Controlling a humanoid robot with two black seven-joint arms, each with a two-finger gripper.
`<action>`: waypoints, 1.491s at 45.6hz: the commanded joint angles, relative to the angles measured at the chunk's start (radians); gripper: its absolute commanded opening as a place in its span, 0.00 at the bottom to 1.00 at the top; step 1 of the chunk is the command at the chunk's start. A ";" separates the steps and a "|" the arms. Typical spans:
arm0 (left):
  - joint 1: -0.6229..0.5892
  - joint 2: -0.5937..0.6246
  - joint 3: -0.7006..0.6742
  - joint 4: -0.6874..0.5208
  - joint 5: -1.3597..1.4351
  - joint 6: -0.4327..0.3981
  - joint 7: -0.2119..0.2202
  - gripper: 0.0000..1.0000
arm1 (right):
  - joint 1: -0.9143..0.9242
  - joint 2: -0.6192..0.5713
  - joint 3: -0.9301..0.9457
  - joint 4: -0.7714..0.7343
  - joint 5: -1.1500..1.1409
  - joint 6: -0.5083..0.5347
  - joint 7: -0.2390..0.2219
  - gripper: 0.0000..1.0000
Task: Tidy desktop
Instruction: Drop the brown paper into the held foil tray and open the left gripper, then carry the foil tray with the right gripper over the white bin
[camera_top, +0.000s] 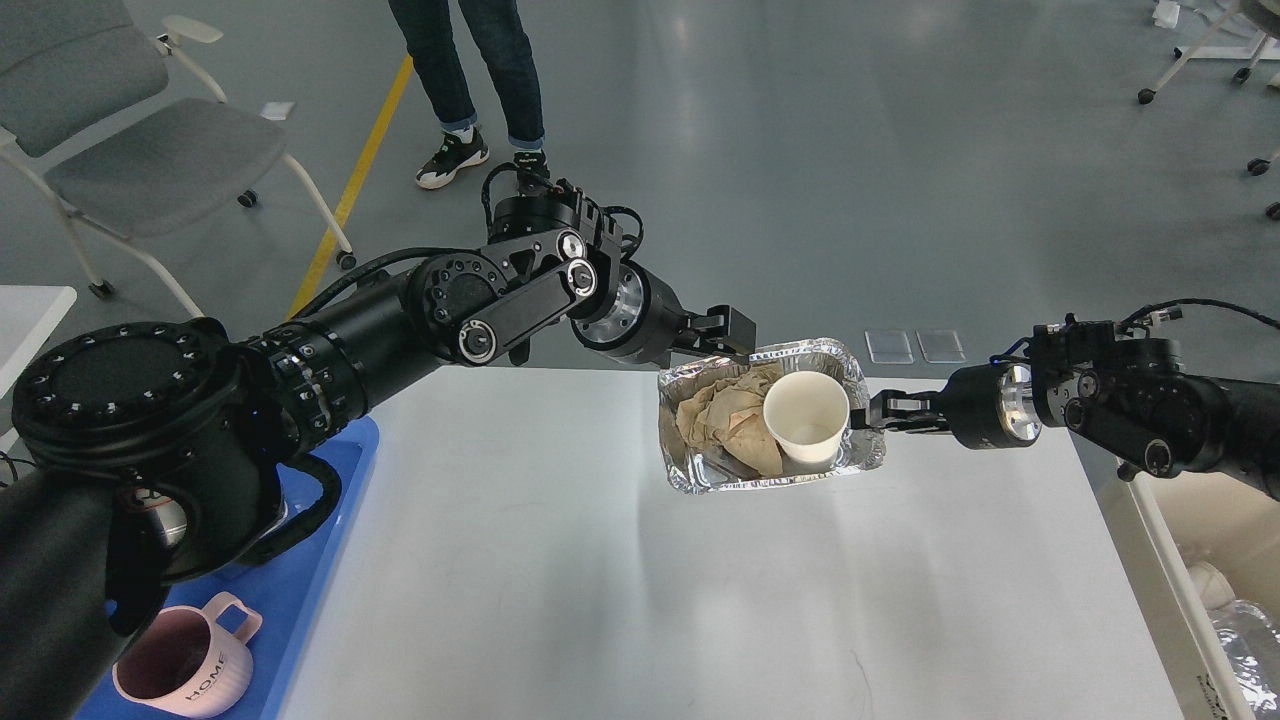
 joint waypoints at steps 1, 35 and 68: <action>-0.034 0.028 -0.006 -0.002 -0.110 0.005 -0.024 0.99 | 0.000 -0.002 0.000 -0.001 0.000 0.000 0.000 0.00; 0.371 0.229 -1.080 0.026 -0.918 0.284 -0.135 0.99 | 0.003 -0.017 0.012 -0.008 0.093 -0.018 0.000 0.00; 0.696 0.204 -1.095 0.026 -0.903 0.274 -0.144 0.99 | -0.205 -0.257 0.014 -0.029 0.761 -0.324 -0.003 0.00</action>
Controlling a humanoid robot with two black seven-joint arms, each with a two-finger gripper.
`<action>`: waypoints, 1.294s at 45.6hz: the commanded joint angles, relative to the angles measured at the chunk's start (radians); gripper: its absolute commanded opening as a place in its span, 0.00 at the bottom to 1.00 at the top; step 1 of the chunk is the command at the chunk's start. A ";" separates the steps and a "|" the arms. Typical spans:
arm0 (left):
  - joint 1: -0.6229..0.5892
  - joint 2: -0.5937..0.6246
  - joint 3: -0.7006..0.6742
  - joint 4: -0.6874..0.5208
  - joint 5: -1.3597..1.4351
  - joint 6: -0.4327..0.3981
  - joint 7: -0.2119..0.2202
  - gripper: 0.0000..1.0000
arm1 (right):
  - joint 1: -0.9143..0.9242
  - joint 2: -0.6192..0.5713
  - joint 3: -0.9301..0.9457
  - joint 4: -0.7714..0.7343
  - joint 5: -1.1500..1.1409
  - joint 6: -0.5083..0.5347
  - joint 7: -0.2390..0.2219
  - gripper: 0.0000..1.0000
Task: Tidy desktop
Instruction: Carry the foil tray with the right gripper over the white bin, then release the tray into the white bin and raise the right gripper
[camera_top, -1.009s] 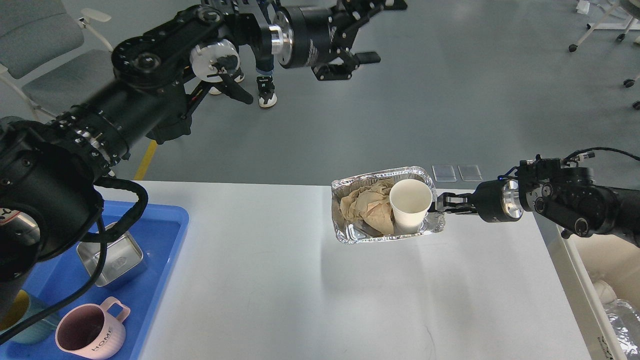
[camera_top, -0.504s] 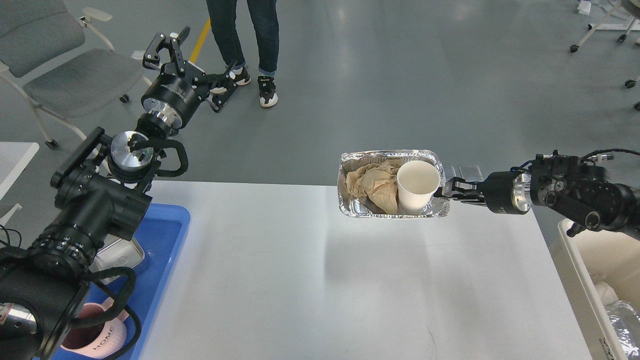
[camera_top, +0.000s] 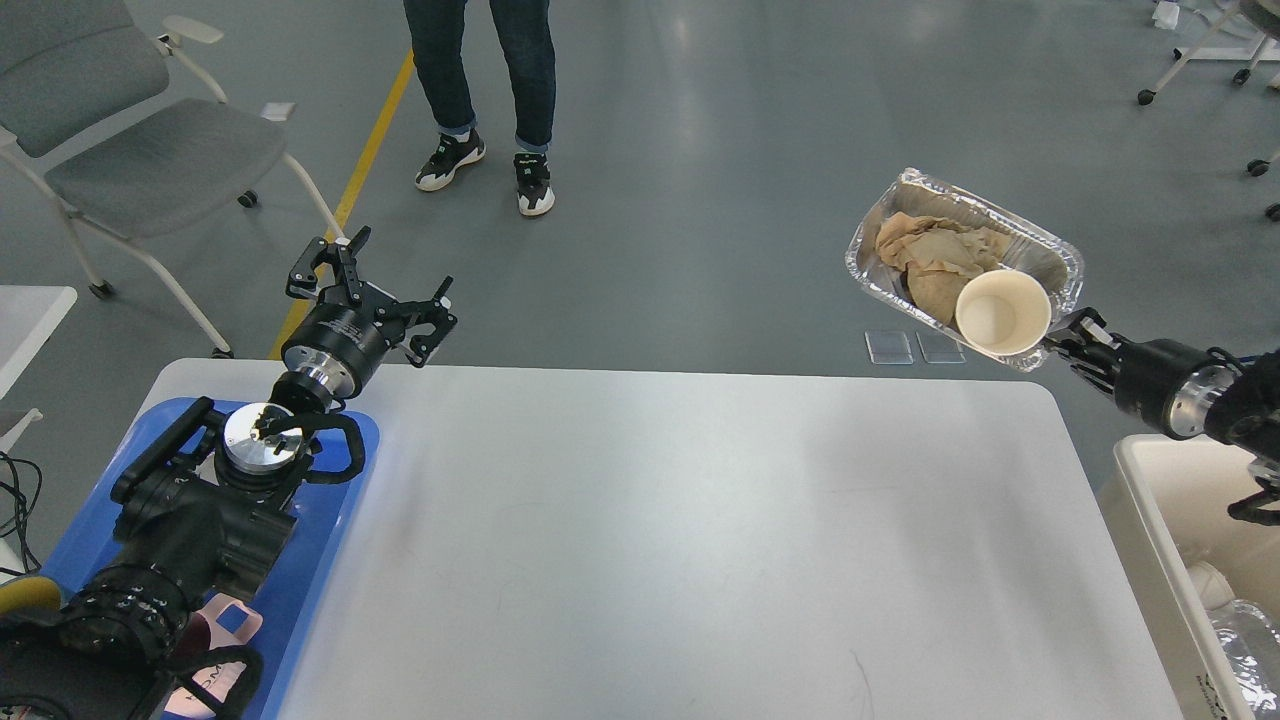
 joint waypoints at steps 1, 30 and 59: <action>0.012 -0.004 0.000 0.000 0.004 0.000 0.000 0.99 | -0.064 -0.019 0.000 0.000 0.101 -0.044 -0.001 0.00; 0.021 -0.001 0.003 -0.001 0.035 0.014 0.003 0.99 | -0.308 -0.121 0.006 -0.049 0.455 -0.107 -0.003 0.00; 0.017 0.045 0.005 -0.004 0.064 0.014 0.006 0.99 | -0.469 -0.136 0.011 -0.109 0.620 -0.144 -0.003 0.00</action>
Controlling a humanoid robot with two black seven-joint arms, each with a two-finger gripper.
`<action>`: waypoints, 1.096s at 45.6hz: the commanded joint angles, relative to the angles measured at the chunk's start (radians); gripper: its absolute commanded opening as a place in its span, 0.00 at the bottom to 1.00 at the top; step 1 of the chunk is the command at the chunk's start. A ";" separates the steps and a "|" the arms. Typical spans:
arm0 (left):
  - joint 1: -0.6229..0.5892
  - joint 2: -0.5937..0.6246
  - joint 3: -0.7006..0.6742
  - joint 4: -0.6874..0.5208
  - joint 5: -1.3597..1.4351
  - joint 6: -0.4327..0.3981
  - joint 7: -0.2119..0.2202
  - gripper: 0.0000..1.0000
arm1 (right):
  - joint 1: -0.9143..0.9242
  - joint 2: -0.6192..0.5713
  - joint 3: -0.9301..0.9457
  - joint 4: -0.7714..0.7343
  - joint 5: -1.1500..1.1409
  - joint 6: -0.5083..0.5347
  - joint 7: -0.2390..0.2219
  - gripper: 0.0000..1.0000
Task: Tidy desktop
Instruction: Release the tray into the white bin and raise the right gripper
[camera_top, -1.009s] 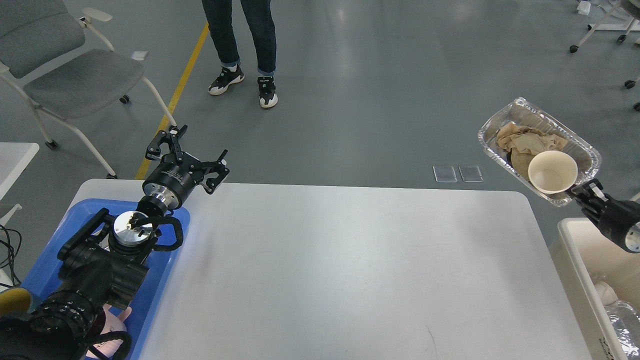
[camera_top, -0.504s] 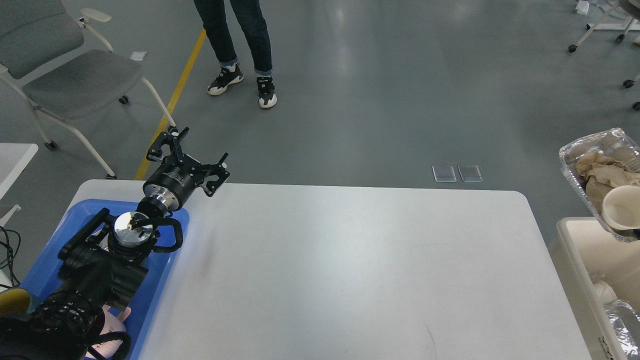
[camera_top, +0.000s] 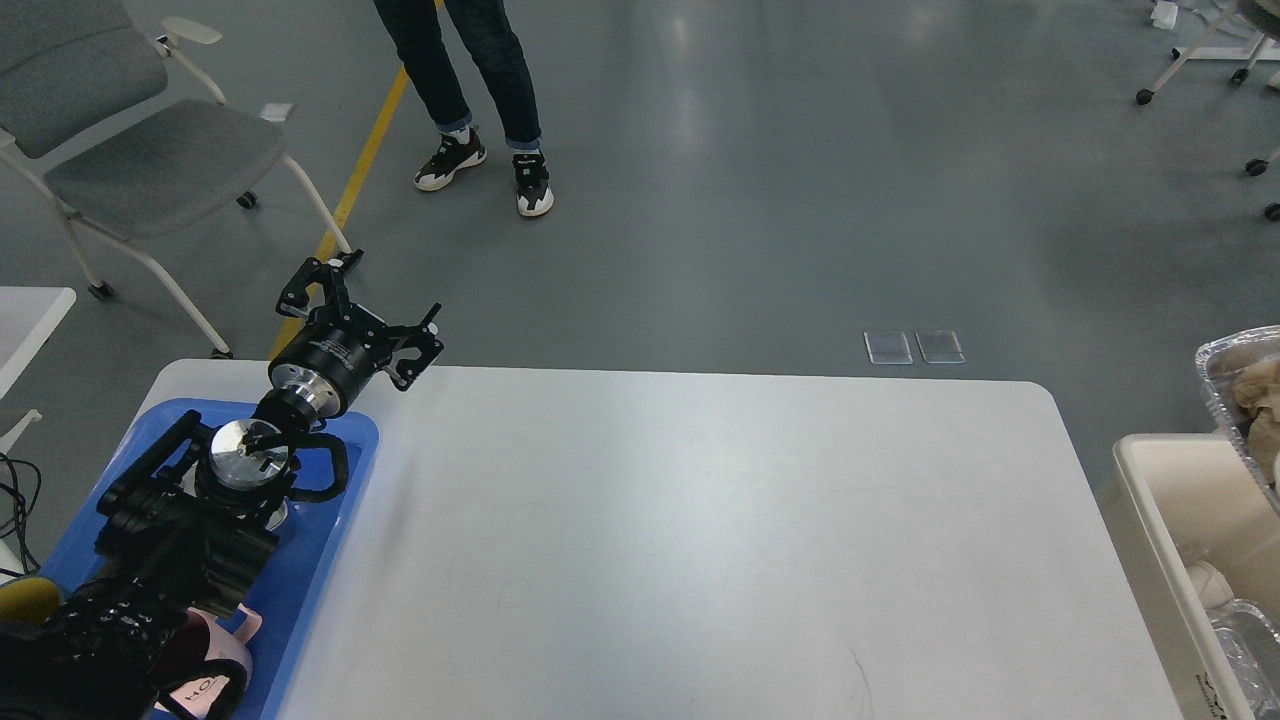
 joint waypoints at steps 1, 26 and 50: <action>0.000 0.011 0.000 0.000 0.002 -0.001 0.003 0.99 | -0.020 -0.015 0.000 -0.004 0.018 0.000 0.000 0.00; -0.017 0.049 0.079 0.000 0.000 -0.012 0.000 0.99 | -0.072 -0.034 0.053 -0.074 0.018 -0.037 0.008 0.86; -0.018 0.052 0.083 0.002 0.002 -0.015 0.000 0.99 | 0.010 -0.054 0.069 -0.097 -0.039 -0.026 0.008 1.00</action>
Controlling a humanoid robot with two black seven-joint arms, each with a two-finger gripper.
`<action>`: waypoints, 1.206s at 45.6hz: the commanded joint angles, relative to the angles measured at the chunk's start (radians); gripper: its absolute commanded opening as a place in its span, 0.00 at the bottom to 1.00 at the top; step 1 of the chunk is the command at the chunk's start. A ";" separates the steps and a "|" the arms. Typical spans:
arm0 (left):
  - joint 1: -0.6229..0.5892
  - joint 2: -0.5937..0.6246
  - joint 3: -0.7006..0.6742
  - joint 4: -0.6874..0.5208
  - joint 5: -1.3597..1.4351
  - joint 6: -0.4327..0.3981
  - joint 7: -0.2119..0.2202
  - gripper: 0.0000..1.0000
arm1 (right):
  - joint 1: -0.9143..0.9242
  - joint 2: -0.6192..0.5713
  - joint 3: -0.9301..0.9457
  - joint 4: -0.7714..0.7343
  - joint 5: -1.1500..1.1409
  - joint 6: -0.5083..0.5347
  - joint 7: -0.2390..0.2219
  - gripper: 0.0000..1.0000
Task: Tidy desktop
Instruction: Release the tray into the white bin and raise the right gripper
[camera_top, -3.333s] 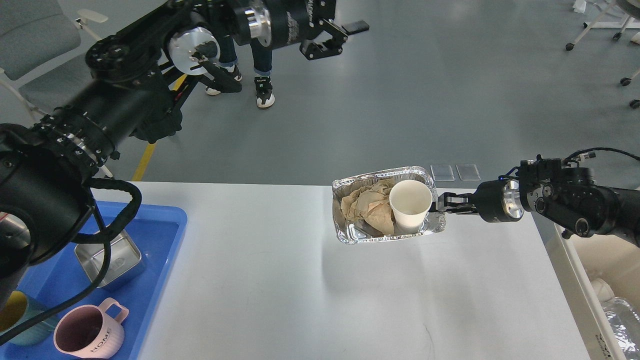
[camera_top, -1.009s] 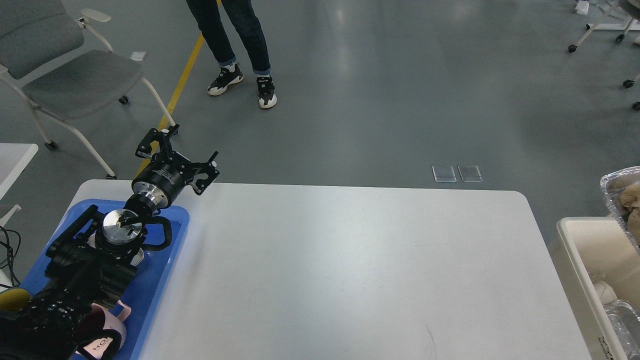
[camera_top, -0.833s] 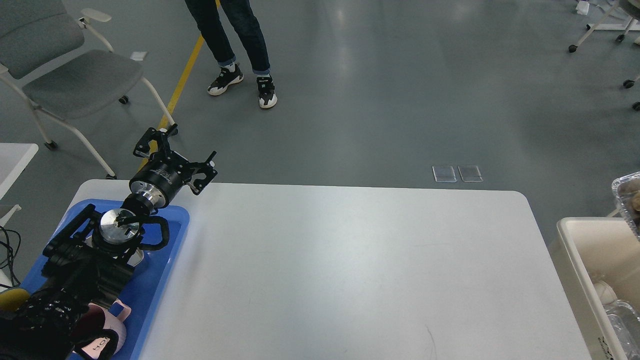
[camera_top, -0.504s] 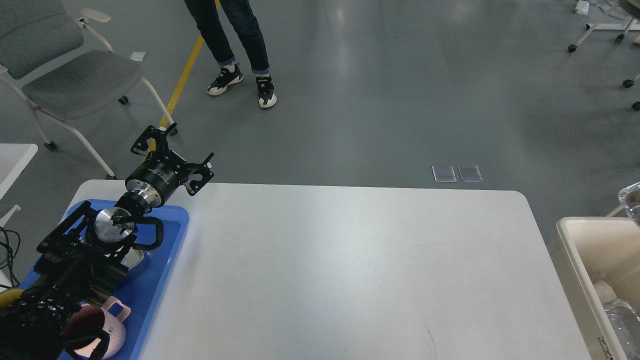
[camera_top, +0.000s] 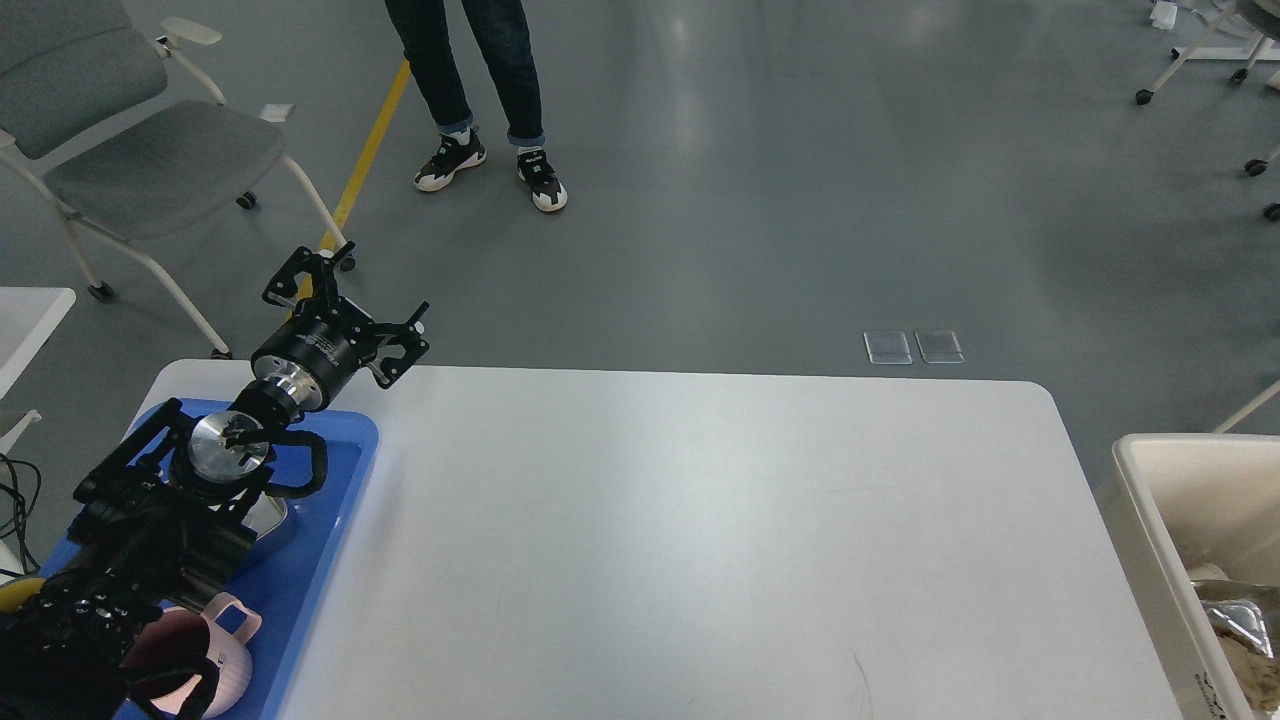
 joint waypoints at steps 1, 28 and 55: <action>-0.002 0.002 0.000 0.002 0.001 0.000 0.000 0.99 | 0.109 -0.007 0.003 -0.035 -0.052 0.001 0.005 1.00; -0.064 0.065 0.000 0.002 -0.001 -0.046 0.001 0.99 | 0.893 0.296 0.170 -0.312 -0.532 0.390 -0.012 1.00; -0.058 0.065 0.000 0.002 -0.001 -0.048 0.004 0.99 | 0.726 0.720 0.563 -0.255 -0.215 0.470 -0.017 1.00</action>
